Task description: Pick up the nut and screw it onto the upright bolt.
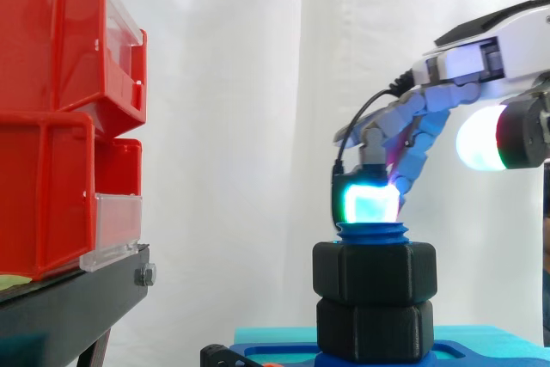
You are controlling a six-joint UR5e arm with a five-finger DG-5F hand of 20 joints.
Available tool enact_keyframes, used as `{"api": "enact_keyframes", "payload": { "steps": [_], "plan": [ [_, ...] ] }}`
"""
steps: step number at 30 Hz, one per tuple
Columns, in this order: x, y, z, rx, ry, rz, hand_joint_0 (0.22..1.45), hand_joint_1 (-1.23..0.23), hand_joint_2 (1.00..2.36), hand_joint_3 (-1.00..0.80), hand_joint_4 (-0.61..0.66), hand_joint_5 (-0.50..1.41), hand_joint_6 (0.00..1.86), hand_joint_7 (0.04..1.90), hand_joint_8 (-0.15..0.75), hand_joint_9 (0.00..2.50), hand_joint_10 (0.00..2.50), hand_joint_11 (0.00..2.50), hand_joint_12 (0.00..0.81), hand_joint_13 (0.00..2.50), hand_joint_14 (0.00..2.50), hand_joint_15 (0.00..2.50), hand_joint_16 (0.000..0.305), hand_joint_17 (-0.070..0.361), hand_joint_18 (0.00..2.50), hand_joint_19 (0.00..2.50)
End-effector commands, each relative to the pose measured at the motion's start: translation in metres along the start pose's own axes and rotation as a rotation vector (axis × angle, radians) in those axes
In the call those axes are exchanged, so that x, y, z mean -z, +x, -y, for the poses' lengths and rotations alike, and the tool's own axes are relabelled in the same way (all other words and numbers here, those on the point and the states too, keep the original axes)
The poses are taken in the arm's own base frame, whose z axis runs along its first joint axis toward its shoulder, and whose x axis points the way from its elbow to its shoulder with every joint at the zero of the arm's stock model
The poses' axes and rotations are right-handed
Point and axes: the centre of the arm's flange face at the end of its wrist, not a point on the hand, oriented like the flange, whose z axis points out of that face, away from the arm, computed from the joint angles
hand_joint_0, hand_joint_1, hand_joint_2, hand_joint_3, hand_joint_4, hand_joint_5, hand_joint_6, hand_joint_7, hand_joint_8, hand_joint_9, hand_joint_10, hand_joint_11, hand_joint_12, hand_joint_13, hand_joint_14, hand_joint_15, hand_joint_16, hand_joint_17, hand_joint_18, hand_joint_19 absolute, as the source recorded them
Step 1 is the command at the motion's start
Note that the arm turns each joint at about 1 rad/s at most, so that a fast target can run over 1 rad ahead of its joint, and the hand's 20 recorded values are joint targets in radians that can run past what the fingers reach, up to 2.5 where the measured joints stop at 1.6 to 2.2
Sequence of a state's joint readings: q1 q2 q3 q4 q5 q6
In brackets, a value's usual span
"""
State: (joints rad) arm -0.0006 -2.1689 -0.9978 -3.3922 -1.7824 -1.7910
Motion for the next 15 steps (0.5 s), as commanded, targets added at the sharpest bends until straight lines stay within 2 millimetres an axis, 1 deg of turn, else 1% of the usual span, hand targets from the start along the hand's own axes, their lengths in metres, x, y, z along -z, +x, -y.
{"api": "enact_keyframes", "payload": {
  "steps": [1,2,7,8,9,11,12,15],
  "plan": [
    [0.024,-0.002,-0.003,0.002,0.028,-0.032,0.49,-0.13,1.00,-0.50,0.25,-0.11,0.50,0.86,0.258,0.77,0.00,0.00,0.326,0.49,0.00,0.00,0.039,0.088,0.18,0.00],
    [0.044,0.004,-0.010,0.002,0.057,-0.031,0.49,-0.14,1.00,-0.50,0.25,-0.11,0.50,0.86,0.260,0.77,0.00,0.00,0.327,0.49,0.00,0.00,0.039,0.088,0.17,0.00],
    [0.087,0.018,-0.022,-0.019,0.159,0.083,0.49,-0.15,1.00,-0.50,0.26,-0.11,0.50,0.86,0.257,0.76,0.00,0.00,0.332,0.46,0.00,0.00,0.039,0.087,0.16,0.00],
    [0.091,0.021,-0.024,-0.025,0.167,0.093,0.50,-0.16,1.00,-0.50,0.25,-0.11,0.50,0.86,0.257,0.75,0.00,0.00,0.331,0.46,0.00,0.00,0.039,0.087,0.14,0.00],
    [0.102,0.019,-0.029,-0.042,0.181,0.146,0.50,-0.16,1.00,-0.50,0.25,-0.11,0.50,0.86,0.255,0.75,0.00,0.00,0.332,0.45,0.00,0.00,0.039,0.088,0.13,0.00],
    [0.108,0.016,-0.033,-0.052,0.183,0.175,0.50,-0.18,1.00,-0.50,0.25,-0.12,0.50,0.86,0.252,0.71,0.00,0.00,0.334,0.40,0.00,0.00,0.039,0.088,0.08,0.00],
    [0.114,0.013,-0.037,-0.064,0.184,0.190,0.50,-0.19,1.00,-0.50,0.24,-0.12,0.50,0.85,0.251,0.71,0.00,0.00,0.337,0.40,0.00,0.00,0.039,0.088,0.06,0.00],
    [0.124,0.010,-0.041,-0.088,0.203,0.183,0.51,-0.22,1.00,-0.50,0.23,-0.14,0.50,0.82,0.246,0.61,0.00,0.00,0.346,0.32,0.00,0.00,0.039,0.088,0.00,0.00]
  ]
}}
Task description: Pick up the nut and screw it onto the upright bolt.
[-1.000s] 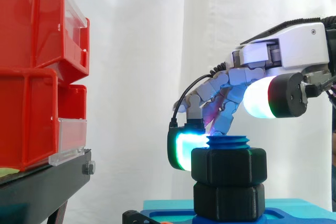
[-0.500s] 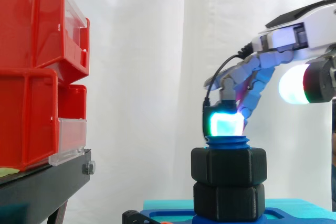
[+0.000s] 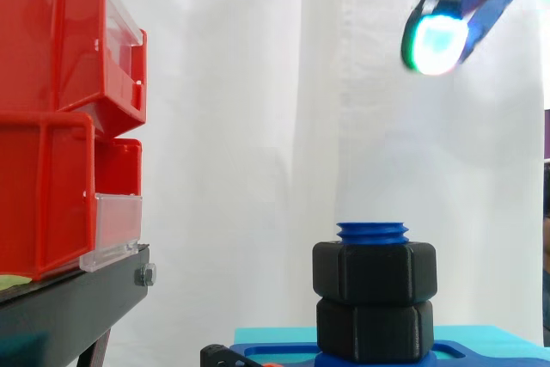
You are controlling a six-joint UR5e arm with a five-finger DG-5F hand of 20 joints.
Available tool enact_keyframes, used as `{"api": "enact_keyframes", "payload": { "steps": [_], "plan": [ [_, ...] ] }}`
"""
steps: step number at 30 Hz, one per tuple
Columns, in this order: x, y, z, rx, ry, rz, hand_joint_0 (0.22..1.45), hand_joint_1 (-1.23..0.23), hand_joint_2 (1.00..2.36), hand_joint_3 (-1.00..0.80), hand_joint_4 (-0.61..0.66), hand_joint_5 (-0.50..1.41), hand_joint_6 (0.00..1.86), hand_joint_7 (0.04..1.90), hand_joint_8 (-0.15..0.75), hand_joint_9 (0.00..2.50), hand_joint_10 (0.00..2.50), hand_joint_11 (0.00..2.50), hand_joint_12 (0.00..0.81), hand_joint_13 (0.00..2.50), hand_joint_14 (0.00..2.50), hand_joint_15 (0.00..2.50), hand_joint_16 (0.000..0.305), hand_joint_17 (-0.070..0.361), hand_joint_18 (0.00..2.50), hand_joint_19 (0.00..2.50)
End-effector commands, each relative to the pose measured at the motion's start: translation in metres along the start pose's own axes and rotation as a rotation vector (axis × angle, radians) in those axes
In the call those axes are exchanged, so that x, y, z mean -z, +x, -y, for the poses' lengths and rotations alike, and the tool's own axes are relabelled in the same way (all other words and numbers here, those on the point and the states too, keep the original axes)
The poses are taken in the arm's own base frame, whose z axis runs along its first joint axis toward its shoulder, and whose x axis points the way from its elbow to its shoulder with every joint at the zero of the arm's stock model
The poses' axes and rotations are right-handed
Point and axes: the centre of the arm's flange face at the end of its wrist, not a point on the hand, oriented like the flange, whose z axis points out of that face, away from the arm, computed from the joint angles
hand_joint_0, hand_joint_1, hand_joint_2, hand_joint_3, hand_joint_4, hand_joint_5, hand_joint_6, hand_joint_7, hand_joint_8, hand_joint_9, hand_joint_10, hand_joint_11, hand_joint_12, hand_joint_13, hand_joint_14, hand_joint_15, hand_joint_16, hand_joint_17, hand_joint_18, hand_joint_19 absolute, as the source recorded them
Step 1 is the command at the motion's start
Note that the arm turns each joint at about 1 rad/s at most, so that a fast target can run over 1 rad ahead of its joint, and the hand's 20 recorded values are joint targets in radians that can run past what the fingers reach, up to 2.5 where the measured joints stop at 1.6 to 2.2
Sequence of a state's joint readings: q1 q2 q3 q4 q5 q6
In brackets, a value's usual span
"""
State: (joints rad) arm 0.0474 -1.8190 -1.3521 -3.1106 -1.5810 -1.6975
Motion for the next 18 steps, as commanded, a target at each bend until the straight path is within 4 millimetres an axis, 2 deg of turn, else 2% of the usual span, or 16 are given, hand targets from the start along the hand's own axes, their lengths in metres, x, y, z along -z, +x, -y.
{"api": "enact_keyframes", "payload": {
  "steps": [1,3,7,13,18],
  "plan": [
    [0.034,0.063,-0.013,-0.030,0.019,-0.069,0.51,-0.23,1.00,-0.50,0.22,-0.15,0.50,0.80,0.245,0.58,0.00,0.00,0.348,0.29,0.00,0.00,0.040,0.090,0.00,0.00],
    [0.046,0.060,-0.012,-0.075,0.085,-0.132,0.51,-0.24,1.00,-0.50,0.20,-0.16,0.50,0.76,0.244,0.52,0.00,0.00,0.352,0.26,0.00,0.00,0.041,0.092,0.00,0.00],
    [0.054,0.057,-0.015,-0.149,0.149,-0.171,0.51,-0.27,1.00,-0.50,0.18,-0.18,0.50,0.69,0.232,0.42,0.00,0.00,0.359,0.18,0.00,0.00,0.042,0.095,0.00,0.00],
    [0.064,0.041,-0.022,-0.214,0.153,-0.170,0.50,-0.26,1.00,-0.50,0.13,-0.22,0.50,0.62,0.200,0.16,0.00,0.00,0.366,0.00,0.00,0.00,0.046,0.103,0.00,0.00],
    [0.078,0.050,-0.024,-0.259,0.187,-0.195,0.49,-0.25,1.00,-0.50,0.10,-0.25,0.50,0.62,0.190,0.01,0.00,0.00,0.371,0.00,0.00,0.00,0.047,0.107,0.00,0.00]
  ]
}}
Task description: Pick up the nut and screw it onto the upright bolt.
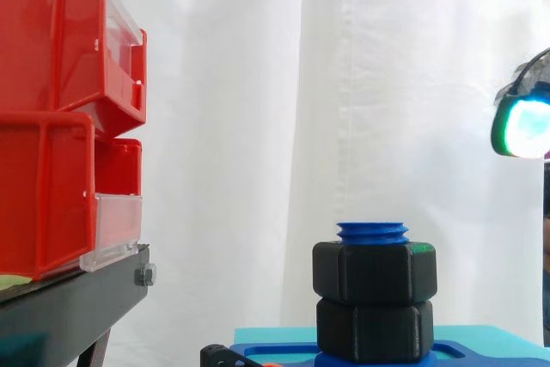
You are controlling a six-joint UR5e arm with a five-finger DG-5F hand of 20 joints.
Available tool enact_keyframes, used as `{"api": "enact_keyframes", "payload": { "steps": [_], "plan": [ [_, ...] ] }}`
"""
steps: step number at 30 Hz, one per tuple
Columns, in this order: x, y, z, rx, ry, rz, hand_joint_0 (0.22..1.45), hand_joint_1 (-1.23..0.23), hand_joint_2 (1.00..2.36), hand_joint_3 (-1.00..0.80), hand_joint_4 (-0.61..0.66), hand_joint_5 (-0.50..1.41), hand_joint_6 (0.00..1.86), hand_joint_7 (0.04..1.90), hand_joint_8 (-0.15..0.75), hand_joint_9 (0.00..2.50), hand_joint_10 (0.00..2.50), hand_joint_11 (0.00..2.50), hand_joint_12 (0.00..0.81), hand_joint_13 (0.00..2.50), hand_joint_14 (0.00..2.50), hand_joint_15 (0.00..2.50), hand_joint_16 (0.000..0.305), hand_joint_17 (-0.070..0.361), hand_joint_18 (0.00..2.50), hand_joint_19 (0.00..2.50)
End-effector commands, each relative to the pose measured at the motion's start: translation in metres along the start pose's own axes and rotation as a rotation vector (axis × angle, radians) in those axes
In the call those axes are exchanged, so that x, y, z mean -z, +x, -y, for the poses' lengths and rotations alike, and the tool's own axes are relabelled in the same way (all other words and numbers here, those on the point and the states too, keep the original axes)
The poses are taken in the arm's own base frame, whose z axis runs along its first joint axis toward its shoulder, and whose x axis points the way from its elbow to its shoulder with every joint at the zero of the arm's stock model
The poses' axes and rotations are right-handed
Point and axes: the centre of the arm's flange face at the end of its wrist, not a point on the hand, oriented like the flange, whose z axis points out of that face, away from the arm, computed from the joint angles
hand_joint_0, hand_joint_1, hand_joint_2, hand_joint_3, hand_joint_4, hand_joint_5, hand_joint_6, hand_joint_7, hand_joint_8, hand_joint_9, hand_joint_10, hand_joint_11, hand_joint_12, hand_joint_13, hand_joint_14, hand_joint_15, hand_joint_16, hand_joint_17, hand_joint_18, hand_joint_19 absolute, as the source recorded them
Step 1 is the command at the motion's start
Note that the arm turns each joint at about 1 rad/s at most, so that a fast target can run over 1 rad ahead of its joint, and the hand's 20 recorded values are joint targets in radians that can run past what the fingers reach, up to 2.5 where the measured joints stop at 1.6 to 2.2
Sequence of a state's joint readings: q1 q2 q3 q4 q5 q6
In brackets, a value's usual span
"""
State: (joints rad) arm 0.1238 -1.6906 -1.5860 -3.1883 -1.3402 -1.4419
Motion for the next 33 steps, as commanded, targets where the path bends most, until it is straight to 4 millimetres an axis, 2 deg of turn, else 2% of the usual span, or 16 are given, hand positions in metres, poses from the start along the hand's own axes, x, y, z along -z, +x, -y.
{"api": "enact_keyframes", "payload": {
  "steps": [1,8,14,17,18,22,33],
  "plan": [
    [0.015,0.014,0.004,-0.071,0.040,-0.013,0.49,-0.25,1.00,-0.50,0.10,-0.25,0.50,0.62,0.191,0.01,0.00,0.00,0.375,0.00,0.00,0.00,0.048,0.107,0.00,0.00],
    [0.020,0.028,0.012,-0.346,0.126,0.045,0.49,-0.27,1.00,-0.50,0.10,-0.25,0.50,0.64,0.191,0.00,0.00,0.00,0.374,0.00,0.00,0.00,0.048,0.108,0.00,0.00],
    [0.022,0.029,0.012,-0.475,0.125,0.040,0.49,-0.27,1.00,-0.50,0.11,-0.25,0.50,0.64,0.194,0.01,0.00,0.00,0.375,0.00,0.00,0.00,0.048,0.108,0.00,0.00],
    [0.023,0.033,0.013,-0.507,0.126,0.034,0.49,-0.28,1.00,-0.50,0.10,-0.24,0.50,0.64,0.196,0.01,0.00,0.00,0.375,0.00,0.00,0.00,0.048,0.108,0.00,0.00],
    [0.026,0.047,0.015,-0.517,0.135,0.012,0.49,-0.28,1.00,-0.50,0.10,-0.24,0.50,0.64,0.197,0.01,0.00,0.00,0.376,0.00,0.00,0.00,0.048,0.108,0.00,0.00],
    [0.029,0.065,0.019,-0.546,0.145,0.005,0.48,-0.25,1.00,-0.50,0.09,-0.24,0.50,0.64,0.199,0.01,0.00,0.00,0.381,0.00,0.00,0.00,0.049,0.111,0.00,0.00],
    [0.025,0.067,0.020,-0.580,0.147,0.051,0.47,-0.24,1.00,-0.50,0.08,-0.24,0.50,0.67,0.198,0.00,0.00,0.00,0.382,0.00,0.00,0.00,0.050,0.112,0.00,0.00]
  ]
}}
